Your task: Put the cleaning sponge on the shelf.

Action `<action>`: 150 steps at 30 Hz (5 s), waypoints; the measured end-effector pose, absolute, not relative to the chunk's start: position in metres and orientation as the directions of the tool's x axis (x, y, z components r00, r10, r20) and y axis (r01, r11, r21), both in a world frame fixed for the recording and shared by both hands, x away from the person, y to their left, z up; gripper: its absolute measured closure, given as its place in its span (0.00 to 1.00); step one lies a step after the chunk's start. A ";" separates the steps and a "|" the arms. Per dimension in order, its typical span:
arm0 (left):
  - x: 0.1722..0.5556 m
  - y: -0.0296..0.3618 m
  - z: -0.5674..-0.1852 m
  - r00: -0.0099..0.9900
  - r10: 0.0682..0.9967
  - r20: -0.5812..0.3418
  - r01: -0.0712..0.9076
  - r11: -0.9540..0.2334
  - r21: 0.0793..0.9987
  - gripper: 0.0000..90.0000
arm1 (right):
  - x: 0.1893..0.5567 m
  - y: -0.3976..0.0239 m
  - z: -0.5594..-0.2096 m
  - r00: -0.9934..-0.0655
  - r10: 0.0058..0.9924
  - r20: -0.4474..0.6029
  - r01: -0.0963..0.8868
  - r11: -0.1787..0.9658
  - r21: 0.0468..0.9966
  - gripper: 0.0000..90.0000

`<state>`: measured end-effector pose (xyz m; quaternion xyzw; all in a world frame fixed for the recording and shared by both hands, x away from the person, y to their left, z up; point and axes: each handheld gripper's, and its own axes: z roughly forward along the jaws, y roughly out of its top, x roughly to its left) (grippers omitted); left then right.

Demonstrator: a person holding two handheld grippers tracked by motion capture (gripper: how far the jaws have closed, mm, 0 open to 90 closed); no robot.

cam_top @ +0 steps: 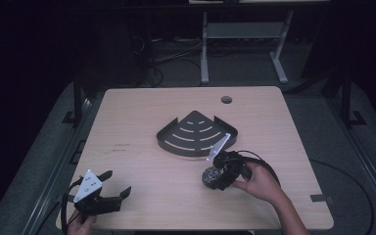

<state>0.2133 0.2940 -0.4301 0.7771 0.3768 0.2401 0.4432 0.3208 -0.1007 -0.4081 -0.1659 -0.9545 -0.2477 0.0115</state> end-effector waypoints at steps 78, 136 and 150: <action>0.213 0.293 -0.428 0.604 0.796 0.044 0.365 -0.325 0.872 0.15 | 0.405 -0.072 -0.363 -0.940 0.329 0.090 0.334 0.833 0.441 0.35; 0.213 0.294 -0.427 0.609 0.793 0.038 0.358 -0.317 0.878 0.15 | 0.469 -0.063 -0.412 -0.878 0.464 0.113 0.468 0.790 0.395 0.35; 0.213 0.294 -0.428 0.606 0.794 0.041 0.361 -0.321 0.876 0.15 | 0.475 -0.067 -0.419 -0.865 0.486 0.127 0.495 0.781 0.381 0.35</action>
